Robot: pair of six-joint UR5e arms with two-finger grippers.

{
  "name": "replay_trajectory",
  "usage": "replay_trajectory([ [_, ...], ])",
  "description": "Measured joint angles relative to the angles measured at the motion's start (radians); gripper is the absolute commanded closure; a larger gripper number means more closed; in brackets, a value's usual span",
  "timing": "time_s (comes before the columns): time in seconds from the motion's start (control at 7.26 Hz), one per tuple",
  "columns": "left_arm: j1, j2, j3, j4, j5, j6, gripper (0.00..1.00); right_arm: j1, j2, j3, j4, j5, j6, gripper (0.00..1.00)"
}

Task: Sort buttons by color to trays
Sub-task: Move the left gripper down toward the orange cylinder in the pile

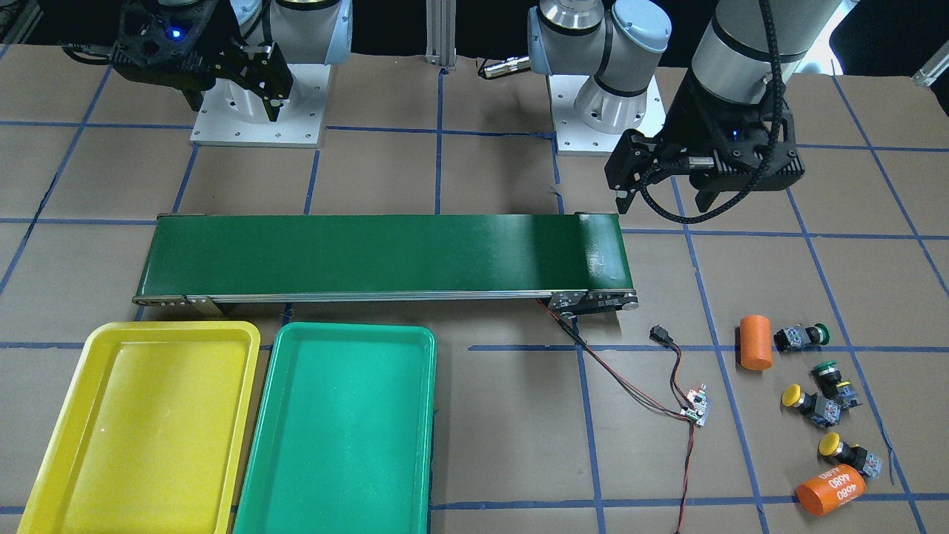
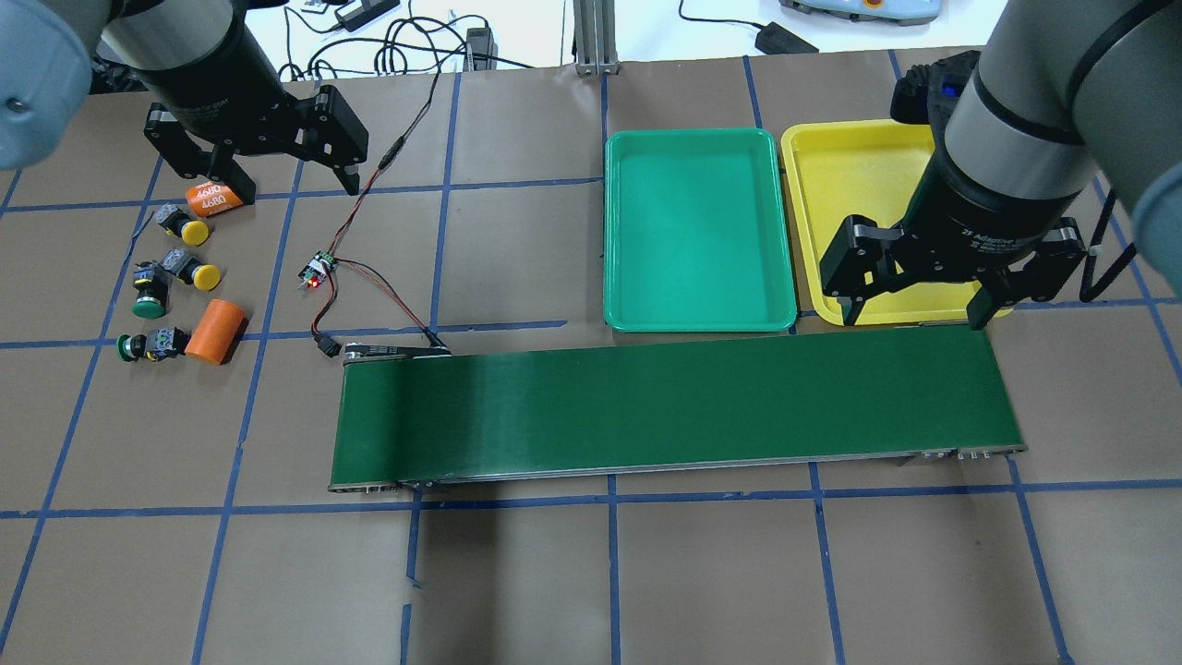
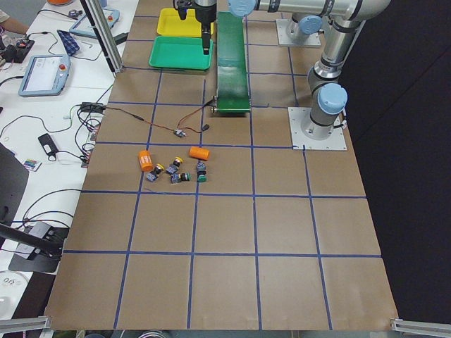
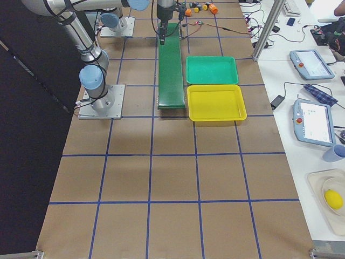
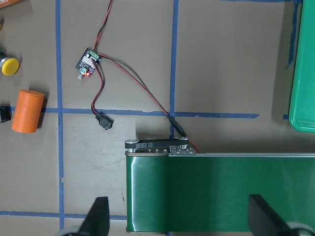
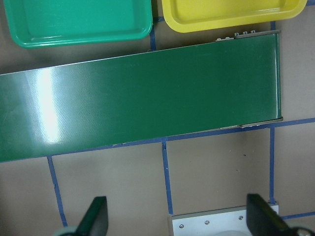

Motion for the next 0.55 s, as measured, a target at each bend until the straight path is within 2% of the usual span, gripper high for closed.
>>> replay_trajectory([
  [0.28, 0.004, 0.000, -0.006, -0.003, 0.003, 0.002, 0.00, 0.000, -0.002, 0.017, -0.003, -0.001, -0.002, 0.00],
  [0.55, 0.076, -0.001, -0.011, -0.043, 0.004, 0.075, 0.00, -0.004, -0.015, 0.024, -0.006, -0.003, -0.003, 0.00],
])
